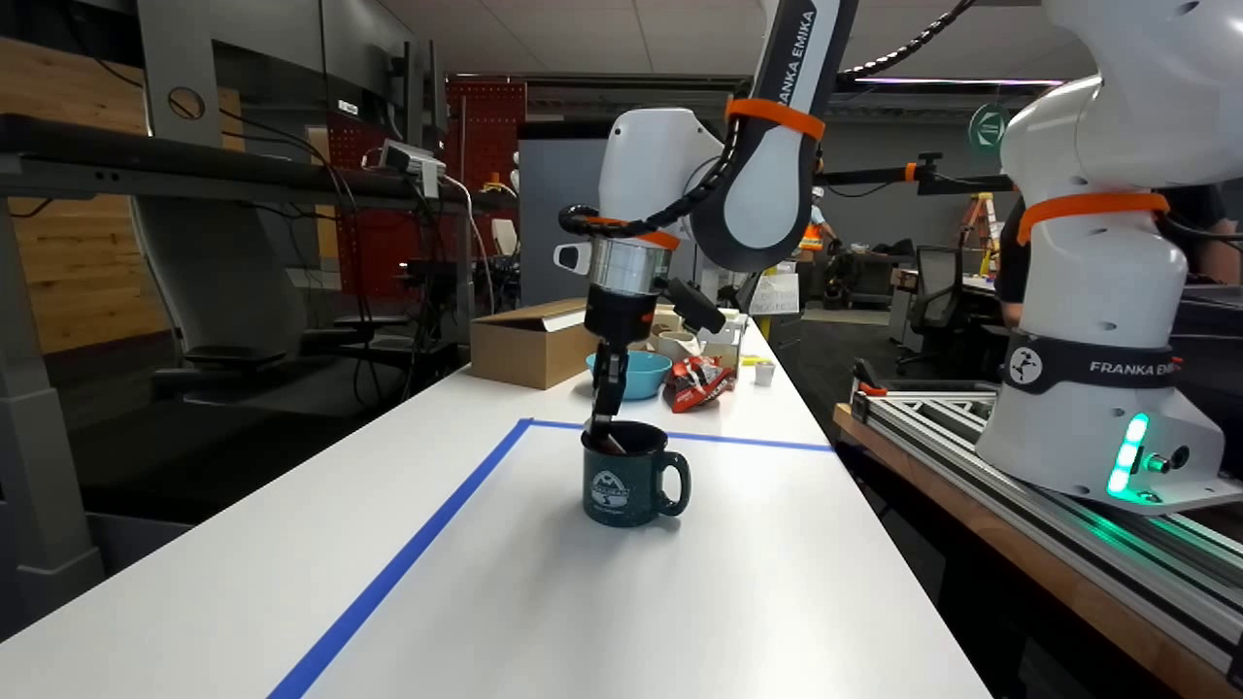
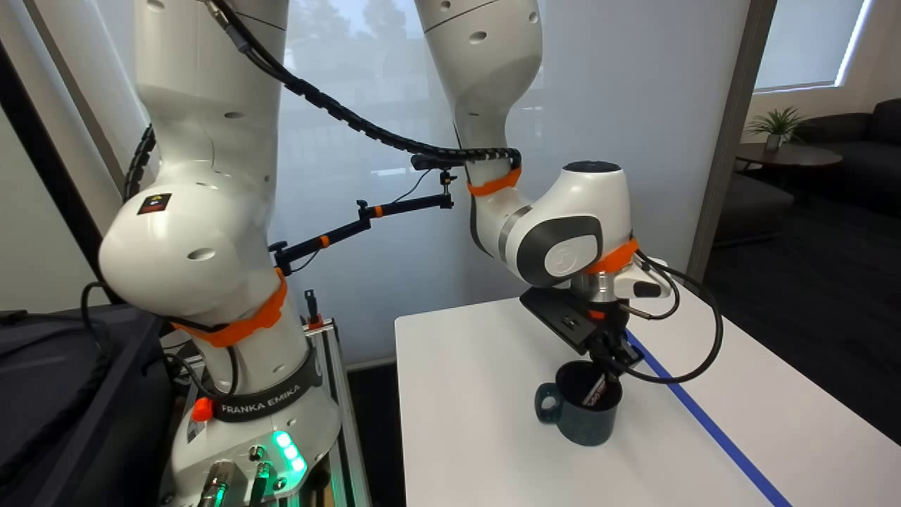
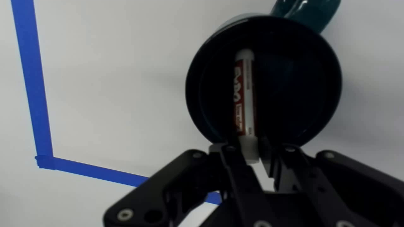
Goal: Remove the marker from the cup
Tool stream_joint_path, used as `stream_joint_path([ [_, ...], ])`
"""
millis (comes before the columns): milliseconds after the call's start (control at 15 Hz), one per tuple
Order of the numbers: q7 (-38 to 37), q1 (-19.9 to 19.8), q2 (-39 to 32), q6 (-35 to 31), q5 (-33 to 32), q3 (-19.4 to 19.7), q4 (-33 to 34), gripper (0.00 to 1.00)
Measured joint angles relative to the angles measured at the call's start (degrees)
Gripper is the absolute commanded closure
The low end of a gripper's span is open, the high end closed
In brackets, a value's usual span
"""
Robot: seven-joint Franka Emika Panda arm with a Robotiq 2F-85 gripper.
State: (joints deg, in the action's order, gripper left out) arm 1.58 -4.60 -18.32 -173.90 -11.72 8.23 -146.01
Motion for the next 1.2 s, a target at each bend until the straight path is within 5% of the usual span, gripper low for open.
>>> stream_joint_path([
  [133,0.00,0.00,-0.13,0.00,0.07,-0.34,0.07,0.77],
  [333,0.00,0.00,-0.30,0.00,0.09,-0.72,0.08,0.96],
  [800,-0.34,0.42,0.66,1.22,0.76,-0.19,0.54,0.95],
  [1200,-5.77,4.75,9.20,10.99,-1.06,2.79,1.07,0.95],
])
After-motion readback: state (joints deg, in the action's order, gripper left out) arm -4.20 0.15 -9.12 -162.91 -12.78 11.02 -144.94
